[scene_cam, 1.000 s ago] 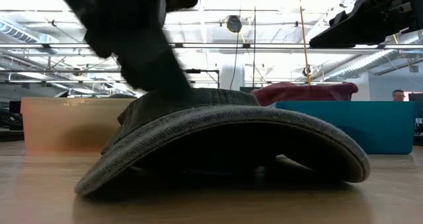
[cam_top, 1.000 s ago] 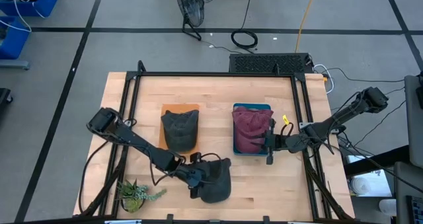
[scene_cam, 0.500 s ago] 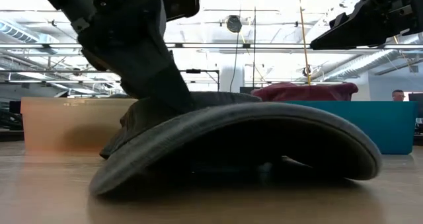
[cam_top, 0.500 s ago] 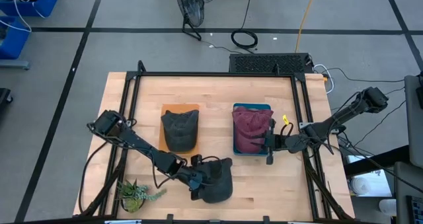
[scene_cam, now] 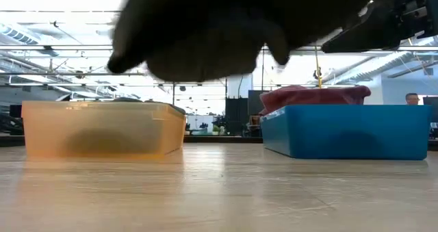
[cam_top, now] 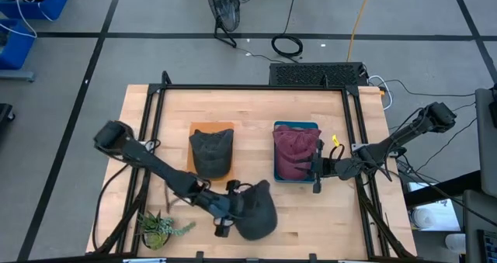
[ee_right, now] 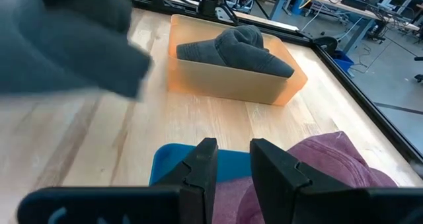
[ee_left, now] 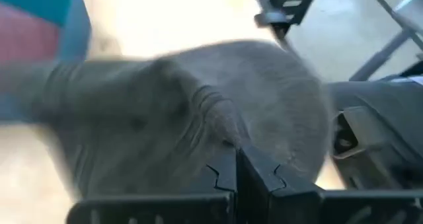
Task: Pick & Place hat
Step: Put the black cap into the orange bin
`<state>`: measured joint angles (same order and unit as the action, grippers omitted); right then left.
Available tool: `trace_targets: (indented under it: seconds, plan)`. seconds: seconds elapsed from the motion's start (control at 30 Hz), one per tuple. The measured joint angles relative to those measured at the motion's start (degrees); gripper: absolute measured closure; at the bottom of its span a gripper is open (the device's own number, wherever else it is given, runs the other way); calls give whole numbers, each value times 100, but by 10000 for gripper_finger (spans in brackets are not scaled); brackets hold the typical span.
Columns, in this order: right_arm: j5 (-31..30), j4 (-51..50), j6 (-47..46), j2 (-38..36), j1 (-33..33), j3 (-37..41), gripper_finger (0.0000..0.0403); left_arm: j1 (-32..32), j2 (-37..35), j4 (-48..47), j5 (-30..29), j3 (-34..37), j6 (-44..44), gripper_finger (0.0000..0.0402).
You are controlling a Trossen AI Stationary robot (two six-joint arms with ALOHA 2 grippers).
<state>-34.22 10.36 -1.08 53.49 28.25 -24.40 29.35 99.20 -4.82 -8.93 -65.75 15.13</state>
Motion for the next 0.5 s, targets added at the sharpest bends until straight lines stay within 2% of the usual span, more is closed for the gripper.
trace_targets:
  seconds: [0.23, 0.37, 0.5]
  plan:
    - [0, -23, 0, 0, 0, 4, 328, 83, -1385, -2226, -338, -147, -713, 396]
    - [0, -46, -42, -2, 0, 4, 328, 69, -1998, -3695, -724, -149, -440, 394]
    - [0, -47, -105, 0, 0, 4, 328, -14, -2384, -4690, -997, -149, -346, 397]
